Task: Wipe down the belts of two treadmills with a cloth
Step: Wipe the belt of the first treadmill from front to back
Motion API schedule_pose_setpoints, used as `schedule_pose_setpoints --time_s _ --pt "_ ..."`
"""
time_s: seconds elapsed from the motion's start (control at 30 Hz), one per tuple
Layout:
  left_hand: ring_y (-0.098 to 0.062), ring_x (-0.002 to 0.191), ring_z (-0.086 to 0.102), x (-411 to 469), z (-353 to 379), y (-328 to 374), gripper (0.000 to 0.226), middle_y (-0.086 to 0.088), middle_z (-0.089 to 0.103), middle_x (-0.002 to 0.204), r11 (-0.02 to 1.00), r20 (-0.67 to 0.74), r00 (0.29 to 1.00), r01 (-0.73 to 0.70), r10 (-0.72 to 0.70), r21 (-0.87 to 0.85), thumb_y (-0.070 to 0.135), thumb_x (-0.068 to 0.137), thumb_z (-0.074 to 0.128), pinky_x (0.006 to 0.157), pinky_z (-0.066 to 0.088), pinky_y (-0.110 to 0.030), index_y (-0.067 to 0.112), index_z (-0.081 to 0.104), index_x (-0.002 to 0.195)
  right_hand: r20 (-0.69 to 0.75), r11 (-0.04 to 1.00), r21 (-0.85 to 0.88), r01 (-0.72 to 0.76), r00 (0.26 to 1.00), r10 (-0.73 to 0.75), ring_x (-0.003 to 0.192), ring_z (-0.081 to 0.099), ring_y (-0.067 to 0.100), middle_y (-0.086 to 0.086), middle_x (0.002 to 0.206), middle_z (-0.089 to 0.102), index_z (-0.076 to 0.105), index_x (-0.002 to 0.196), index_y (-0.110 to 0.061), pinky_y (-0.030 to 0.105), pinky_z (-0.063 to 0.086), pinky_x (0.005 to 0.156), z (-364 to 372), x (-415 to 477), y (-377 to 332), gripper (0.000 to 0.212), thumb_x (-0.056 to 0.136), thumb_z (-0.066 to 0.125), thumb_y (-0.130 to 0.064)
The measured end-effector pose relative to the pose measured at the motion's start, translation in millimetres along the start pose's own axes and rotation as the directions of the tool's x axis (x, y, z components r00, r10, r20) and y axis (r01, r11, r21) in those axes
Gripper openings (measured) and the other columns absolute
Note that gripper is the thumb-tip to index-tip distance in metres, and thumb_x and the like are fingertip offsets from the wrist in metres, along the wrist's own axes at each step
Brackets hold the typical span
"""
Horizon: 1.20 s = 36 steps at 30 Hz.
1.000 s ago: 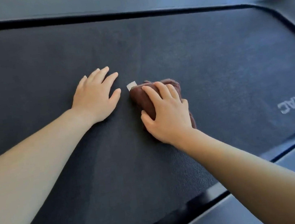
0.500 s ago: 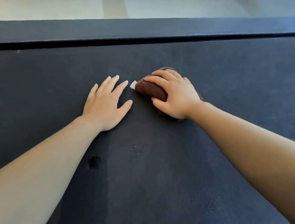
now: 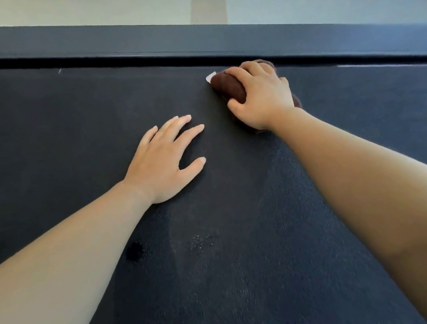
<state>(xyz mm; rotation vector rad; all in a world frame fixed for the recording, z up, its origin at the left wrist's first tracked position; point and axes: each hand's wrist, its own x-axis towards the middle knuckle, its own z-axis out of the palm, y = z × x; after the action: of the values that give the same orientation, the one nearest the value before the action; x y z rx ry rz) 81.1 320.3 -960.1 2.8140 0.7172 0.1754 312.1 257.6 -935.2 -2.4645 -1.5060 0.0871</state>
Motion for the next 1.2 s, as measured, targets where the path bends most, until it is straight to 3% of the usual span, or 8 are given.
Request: schedule_pose_setpoints --time_s 0.3,0.47,0.57,0.73,0.83,0.93,1.1,1.2 --pt "-0.020 0.143 0.018 -9 2 4 0.053 -0.001 0.026 0.154 0.999 -0.049 0.999 0.005 -0.008 -0.050 0.044 0.094 0.042 0.116 0.013 -0.042 0.023 0.036 0.143 -0.019 0.985 -0.034 -0.167 0.986 0.166 0.139 0.026 0.025 -0.001 0.150 0.033 0.034 0.144 -0.035 0.054 0.033 0.101 4 -97 -49 0.059 0.087 0.051 -0.044" --pt "-0.022 0.146 0.008 -72 -7 6 0.057 -0.003 0.014 0.158 0.994 0.115 0.990 -0.075 0.083 -0.075 0.046 0.096 0.034 0.117 0.007 -0.045 0.021 0.026 0.148 -0.049 0.985 -0.031 -0.167 0.985 0.166 0.138 0.027 0.021 -0.005 0.149 0.035 0.037 0.144 -0.033 0.048 0.036 0.095 7 -209 -98 0.061 0.085 0.053 -0.043" --pt "-0.021 0.146 0.006 -124 -15 3 0.057 -0.001 0.013 0.159 0.986 0.140 0.979 -0.132 0.146 -0.105 0.045 0.096 0.034 0.117 0.005 -0.045 0.022 0.026 0.148 -0.055 0.977 -0.008 -0.212 0.976 0.211 0.138 0.027 0.022 -0.003 0.150 0.036 0.042 0.142 -0.030 0.047 0.037 0.094 5 -285 -117 0.062 0.082 0.053 -0.044" --pt "-0.022 0.146 0.005 -174 -14 22 0.061 -0.003 0.013 0.159 0.985 0.123 0.980 -0.147 0.157 -0.085 0.045 0.095 0.036 0.116 0.003 -0.046 0.018 0.025 0.148 -0.088 0.928 -0.035 -0.370 0.926 0.366 0.142 0.023 0.022 -0.003 0.152 0.034 0.038 0.144 -0.032 0.051 0.038 0.102 -3 -346 -109 0.065 0.082 0.050 -0.048" --pt "-0.022 0.146 0.002 -188 -6 32 0.062 0.000 0.011 0.159 0.981 0.133 0.973 -0.182 0.189 -0.066 0.047 0.095 0.033 0.117 0.002 -0.045 0.018 0.022 0.149 -0.147 0.876 -0.025 -0.482 0.868 0.473 0.145 0.016 0.027 -0.002 0.156 0.027 0.034 0.146 -0.035 0.055 0.030 0.108 4 -345 -111 0.065 0.085 0.050 -0.049" --pt "-0.024 0.146 0.006 -194 -5 36 0.065 0.001 0.016 0.158 0.967 0.126 0.960 -0.246 0.252 -0.061 0.051 0.094 0.025 0.117 0.006 -0.047 0.016 0.026 0.148 -0.129 0.890 -0.047 -0.454 0.886 0.446 0.145 0.016 0.029 -0.001 0.157 0.026 0.033 0.146 -0.035 0.053 0.031 0.106 6 -349 -119 0.063 0.088 0.052 -0.048" --pt "-0.022 0.146 0.009 -212 -9 51 0.076 0.007 0.021 0.156 0.960 0.148 0.949 -0.266 0.277 -0.090 0.059 0.083 0.012 0.115 0.008 -0.053 0.021 0.032 0.146 -0.039 0.970 -0.024 -0.240 0.970 0.239 0.145 0.018 0.029 0.000 0.157 0.027 0.038 0.145 -0.036 0.056 0.035 0.100 3 -382 -121 0.059 0.089 0.056 -0.043" --pt "-0.013 0.145 0.008 -224 -7 72 0.075 0.013 0.021 0.155 0.921 0.203 0.899 -0.371 0.389 -0.118 0.061 0.082 0.011 0.113 0.005 -0.059 0.027 0.030 0.146 -0.024 0.971 -0.052 -0.232 0.973 0.231 0.147 0.016 0.025 -0.004 0.158 0.026 0.036 0.146 -0.039 0.054 0.037 0.097 -8 -396 -94 0.063 0.087 0.058 -0.044"
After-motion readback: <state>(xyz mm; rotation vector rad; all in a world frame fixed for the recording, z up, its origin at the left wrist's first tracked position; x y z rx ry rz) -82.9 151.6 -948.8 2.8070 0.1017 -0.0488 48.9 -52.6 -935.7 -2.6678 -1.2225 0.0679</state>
